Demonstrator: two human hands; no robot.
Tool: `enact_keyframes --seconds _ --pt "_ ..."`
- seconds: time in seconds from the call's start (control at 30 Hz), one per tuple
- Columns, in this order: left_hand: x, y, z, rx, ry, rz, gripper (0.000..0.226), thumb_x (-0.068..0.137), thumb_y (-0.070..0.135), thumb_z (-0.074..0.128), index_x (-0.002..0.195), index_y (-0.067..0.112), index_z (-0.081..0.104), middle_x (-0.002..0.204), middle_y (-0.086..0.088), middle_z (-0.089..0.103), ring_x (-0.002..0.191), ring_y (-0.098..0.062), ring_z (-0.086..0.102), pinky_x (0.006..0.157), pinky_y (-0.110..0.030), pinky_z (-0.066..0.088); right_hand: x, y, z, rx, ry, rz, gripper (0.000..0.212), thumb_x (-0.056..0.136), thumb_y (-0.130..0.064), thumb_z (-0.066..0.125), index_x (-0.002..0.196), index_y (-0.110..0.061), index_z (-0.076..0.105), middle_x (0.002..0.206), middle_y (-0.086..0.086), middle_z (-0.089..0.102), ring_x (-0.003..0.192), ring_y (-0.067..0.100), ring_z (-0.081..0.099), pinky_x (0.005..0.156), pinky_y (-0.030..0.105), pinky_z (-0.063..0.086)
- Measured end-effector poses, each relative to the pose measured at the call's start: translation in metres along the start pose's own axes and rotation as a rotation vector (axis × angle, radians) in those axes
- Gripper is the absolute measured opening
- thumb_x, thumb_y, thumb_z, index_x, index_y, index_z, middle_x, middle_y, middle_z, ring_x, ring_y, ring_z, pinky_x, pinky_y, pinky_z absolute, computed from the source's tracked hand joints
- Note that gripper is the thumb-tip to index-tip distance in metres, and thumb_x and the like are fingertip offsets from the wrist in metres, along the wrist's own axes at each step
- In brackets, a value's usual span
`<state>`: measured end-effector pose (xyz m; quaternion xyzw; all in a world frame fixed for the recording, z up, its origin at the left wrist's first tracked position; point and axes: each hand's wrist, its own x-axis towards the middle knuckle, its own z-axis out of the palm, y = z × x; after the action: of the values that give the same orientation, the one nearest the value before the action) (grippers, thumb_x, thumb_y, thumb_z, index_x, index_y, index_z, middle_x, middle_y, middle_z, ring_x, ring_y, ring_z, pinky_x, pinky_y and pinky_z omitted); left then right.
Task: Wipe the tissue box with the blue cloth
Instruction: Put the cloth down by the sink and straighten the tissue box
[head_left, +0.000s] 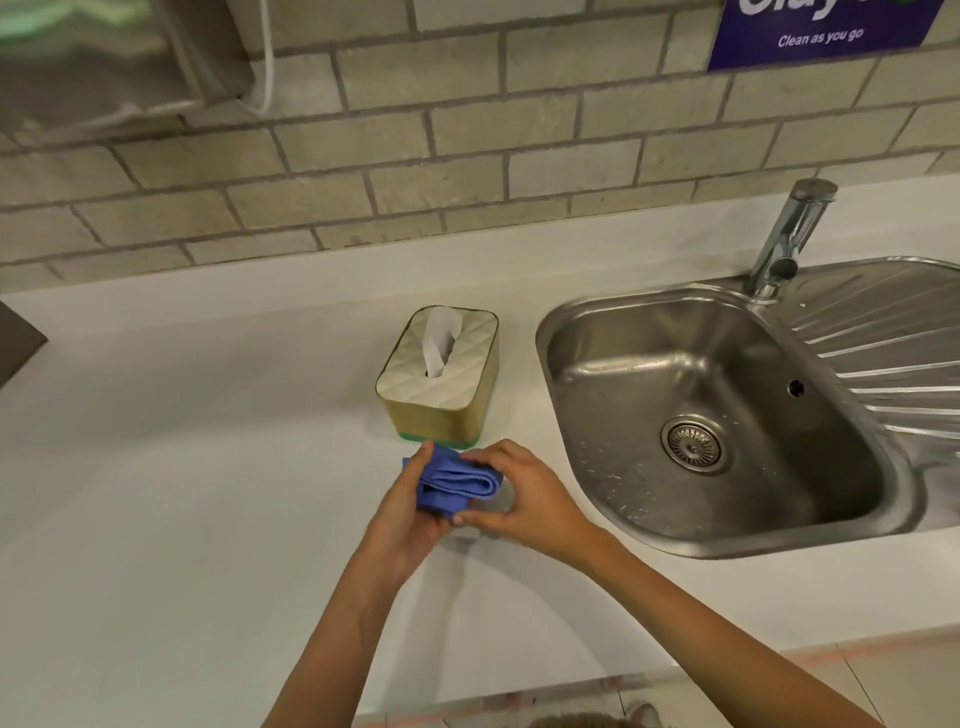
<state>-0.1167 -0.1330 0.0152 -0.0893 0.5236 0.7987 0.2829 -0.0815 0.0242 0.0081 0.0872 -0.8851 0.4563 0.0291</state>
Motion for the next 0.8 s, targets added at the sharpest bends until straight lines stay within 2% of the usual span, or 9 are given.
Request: enact_keyframes --seconds 0.07,0.2,0.3,0.4,0.47,0.53,0.63,0.7,0.8 --pt "-0.004 -0.002 0.003 -0.010 -0.070 -0.027 0.044 0.085 0.043 0.050 0.106 0.007 0.064 0.090 -0.012 0.075 0.067 -0.019 0.070 0.052 -0.028 0.054 -0.001 -0.002 -0.009 -0.008 -0.036 0.013 0.064 0.064 -0.040 0.081 0.121 -0.019 0.063 0.110 0.000 0.062 0.099 0.013 0.060 0.091 0.026 0.049" --pt "-0.008 -0.004 0.007 0.059 -0.129 -0.095 0.047 0.077 0.051 0.052 0.104 0.016 0.069 0.097 -0.006 0.076 0.076 -0.016 0.073 0.060 -0.026 0.058 -0.001 -0.002 -0.031 0.055 -0.062 0.050 0.053 0.062 -0.030 0.085 0.112 -0.018 0.070 0.103 0.004 0.066 0.089 0.013 0.062 0.073 0.006 0.042" --pt "-0.008 -0.006 0.016 0.152 -0.156 -0.124 0.049 0.076 0.054 0.050 0.109 0.022 0.065 0.100 0.002 0.076 0.086 -0.011 0.072 0.061 -0.023 0.056 -0.005 -0.003 -0.042 0.000 -0.011 0.061 0.038 0.071 -0.030 0.079 0.106 -0.018 0.073 0.098 0.003 0.071 0.082 0.018 0.064 0.069 0.013 0.044" --pt "-0.008 -0.005 0.029 0.219 -0.209 -0.084 0.050 0.072 0.054 0.055 0.111 0.024 0.065 0.109 0.001 0.073 0.097 -0.012 0.069 0.076 -0.027 0.055 -0.011 -0.003 -0.052 -0.066 0.077 0.064 0.027 0.078 -0.028 0.072 0.102 -0.017 0.071 0.095 0.000 0.074 0.076 0.014 0.064 0.068 0.022 0.050" --pt "-0.008 -0.005 0.035 0.186 -0.260 -0.046 0.047 0.079 0.042 0.059 0.120 0.019 0.060 0.123 -0.004 0.066 0.111 -0.016 0.064 0.093 -0.033 0.049 -0.017 -0.002 -0.062 0.041 0.162 0.115 0.017 0.080 -0.018 0.070 0.096 -0.013 0.070 0.090 0.007 0.074 0.080 0.021 0.067 0.072 0.032 0.052" --pt "-0.007 -0.009 0.039 0.180 -0.320 -0.016 0.043 0.086 0.025 0.060 0.127 0.012 0.054 0.127 -0.007 0.063 0.117 -0.018 0.060 0.099 -0.033 0.048 -0.025 0.002 -0.077 0.251 0.253 0.192 0.011 0.081 -0.009 0.070 0.085 -0.018 0.066 0.085 0.007 0.071 0.076 0.017 0.066 0.072 0.031 0.053" --pt "-0.007 -0.012 0.048 0.289 -0.230 0.022 0.038 0.086 0.007 0.060 0.124 0.010 0.057 0.114 -0.006 0.070 0.102 -0.015 0.068 0.079 -0.024 0.057 -0.040 0.015 -0.108 0.416 0.327 0.316 0.014 0.080 -0.005 0.070 0.081 -0.017 0.063 0.068 -0.003 0.069 0.058 -0.002 0.064 0.054 0.016 0.053" --pt "-0.007 -0.015 0.058 0.391 -0.137 0.032 0.031 0.088 0.005 0.057 0.118 0.011 0.060 0.103 -0.002 0.072 0.089 -0.012 0.070 0.067 -0.021 0.058 -0.056 0.027 -0.129 0.469 0.310 0.418 0.011 0.080 -0.006 0.070 0.089 -0.006 0.063 0.061 -0.008 0.068 0.051 -0.003 0.064 0.046 0.015 0.052" --pt "-0.008 -0.028 0.080 0.527 -0.090 -0.003 0.023 0.090 0.012 0.056 0.112 0.013 0.062 0.097 -0.001 0.071 0.083 -0.013 0.068 0.061 -0.022 0.055 -0.089 0.046 -0.157 0.405 0.247 0.575 0.010 0.081 -0.011 0.071 0.085 -0.007 0.062 0.062 -0.003 0.065 0.056 0.003 0.062 0.043 0.014 0.048"
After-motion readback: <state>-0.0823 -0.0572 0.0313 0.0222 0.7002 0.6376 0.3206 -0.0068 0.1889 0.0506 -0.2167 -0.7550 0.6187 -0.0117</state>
